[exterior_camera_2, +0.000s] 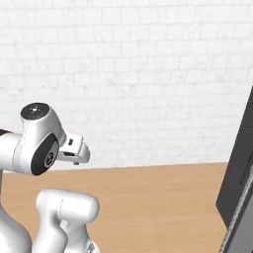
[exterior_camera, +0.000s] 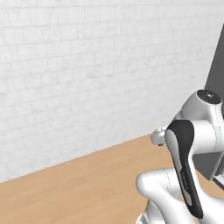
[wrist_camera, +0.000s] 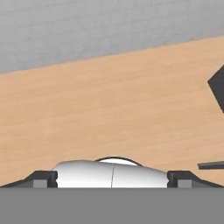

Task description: Place one corn and one chicken drumstick in each tupperware on the nearby counter, to pack two identical lunches.

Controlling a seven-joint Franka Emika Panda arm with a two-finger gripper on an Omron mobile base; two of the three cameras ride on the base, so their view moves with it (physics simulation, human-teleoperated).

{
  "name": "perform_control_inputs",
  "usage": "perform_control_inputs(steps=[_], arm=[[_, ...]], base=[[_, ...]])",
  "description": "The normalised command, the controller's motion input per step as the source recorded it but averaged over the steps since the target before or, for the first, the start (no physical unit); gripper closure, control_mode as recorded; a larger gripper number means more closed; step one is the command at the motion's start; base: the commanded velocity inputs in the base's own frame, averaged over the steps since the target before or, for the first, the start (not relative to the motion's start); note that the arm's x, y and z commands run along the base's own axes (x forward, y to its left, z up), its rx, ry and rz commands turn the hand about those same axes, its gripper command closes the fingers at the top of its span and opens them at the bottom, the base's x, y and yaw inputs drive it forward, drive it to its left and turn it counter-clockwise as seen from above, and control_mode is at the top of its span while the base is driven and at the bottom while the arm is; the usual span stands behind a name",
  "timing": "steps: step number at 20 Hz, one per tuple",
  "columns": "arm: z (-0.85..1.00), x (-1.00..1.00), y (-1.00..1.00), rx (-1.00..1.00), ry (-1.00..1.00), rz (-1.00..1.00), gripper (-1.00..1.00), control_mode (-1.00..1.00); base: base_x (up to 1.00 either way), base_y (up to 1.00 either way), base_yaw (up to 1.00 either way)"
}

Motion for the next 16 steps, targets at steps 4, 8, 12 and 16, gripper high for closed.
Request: perform_control_inputs(steps=[4, 8, 12, 16], arm=[[0.0, 0.0, 0.0, 0.0, 0.0, 0.0, -1.0, 1.0], [0.0, 0.0, 0.0, 0.0, 0.0, 0.0, -1.0, 1.0], [0.0, 0.0, 0.0, 0.0, 0.0, 0.0, -1.0, 1.0], [0.0, 0.0, 0.0, 0.0, 0.0, 0.0, -1.0, 1.0]], base=[[0.8, 0.45, -0.81], [0.59, 0.31, -0.87], [0.58, 0.31, -0.88], [0.57, 0.3, -0.88]])
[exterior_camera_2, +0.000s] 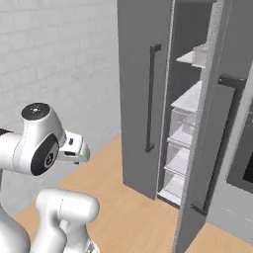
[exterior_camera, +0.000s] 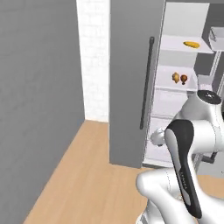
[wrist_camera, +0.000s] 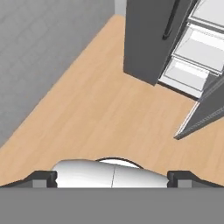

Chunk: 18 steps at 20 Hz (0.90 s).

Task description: Place one corn and one chicken drumstick in each tupperware on the nearby counter, to pack two identical lunches.

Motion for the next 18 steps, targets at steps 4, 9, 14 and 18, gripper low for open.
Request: perform_control_inputs(steps=[4, 9, 14, 18], arm=[[0.0, 0.0, 0.0, 0.0, 0.0, 0.0, -1.0, 1.0], [0.0, 0.0, 0.0, 0.0, 0.0, 0.0, -1.0, 1.0], [0.0, 0.0, 0.0, 0.0, 0.0, 0.0, -1.0, 1.0], [0.0, 0.0, 0.0, 0.0, 0.0, 0.0, -1.0, 1.0]], base=[[0.62, 0.35, -0.86], [0.73, 0.58, -0.75], [0.46, 1.0, -0.49], [0.56, 0.3, -0.12]])
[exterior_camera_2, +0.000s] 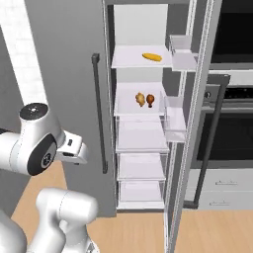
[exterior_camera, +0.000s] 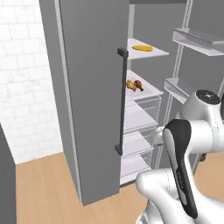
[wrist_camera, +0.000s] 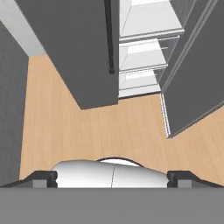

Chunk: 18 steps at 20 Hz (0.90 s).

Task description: Place one corn and one chicken drumstick in each tupperware on the nearby counter, to pack two identical lunches.

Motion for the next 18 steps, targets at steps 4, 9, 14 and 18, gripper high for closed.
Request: perform_control_inputs(steps=[4, 9, 14, 18], arm=[[0.0, 0.0, 0.0, 0.0, 0.0, 0.0, -1.0, 1.0], [0.0, 0.0, 0.0, 0.0, 0.0, 0.0, -1.0, 1.0], [0.0, 0.0, 0.0, 0.0, 0.0, 0.0, -1.0, 1.0], [0.0, 0.0, 0.0, 0.0, 0.0, 0.0, -1.0, 1.0]], base=[[0.57, -0.22, 0.01], [0.63, -0.35, 0.15], [0.75, -0.45, 0.29], [0.44, -0.34, 0.22]])
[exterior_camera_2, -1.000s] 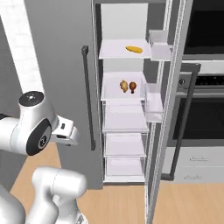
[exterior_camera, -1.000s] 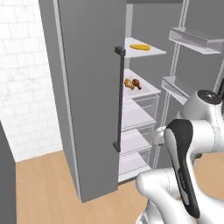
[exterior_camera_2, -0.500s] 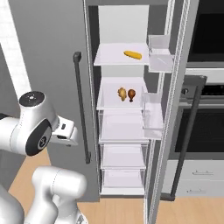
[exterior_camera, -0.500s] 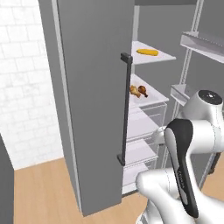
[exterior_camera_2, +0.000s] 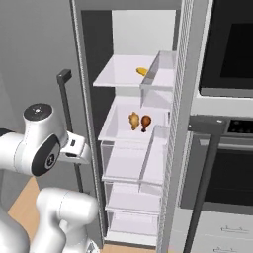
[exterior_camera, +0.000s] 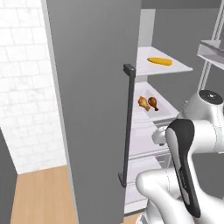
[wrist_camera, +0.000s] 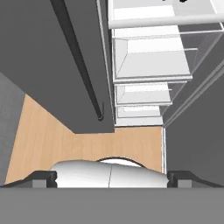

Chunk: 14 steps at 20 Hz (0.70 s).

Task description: Place one corn and one chicken drumstick in each tupperware on the nearby counter, to pack two identical lunches.

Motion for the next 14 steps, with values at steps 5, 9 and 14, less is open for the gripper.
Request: perform_control_inputs(steps=[5, 9, 14], arm=[[0.0, 0.0, 0.0, 0.0, 0.0, 0.0, -1.0, 1.0], [0.0, 0.0, 0.0, 0.0, 0.0, 0.0, -1.0, 1.0], [0.0, 0.0, 0.0, 0.0, 0.0, 0.0, -1.0, 1.0]], base=[[0.2, -0.2, 0.05], [0.08, -0.26, 0.0], [0.18, -0.48, 0.0]])
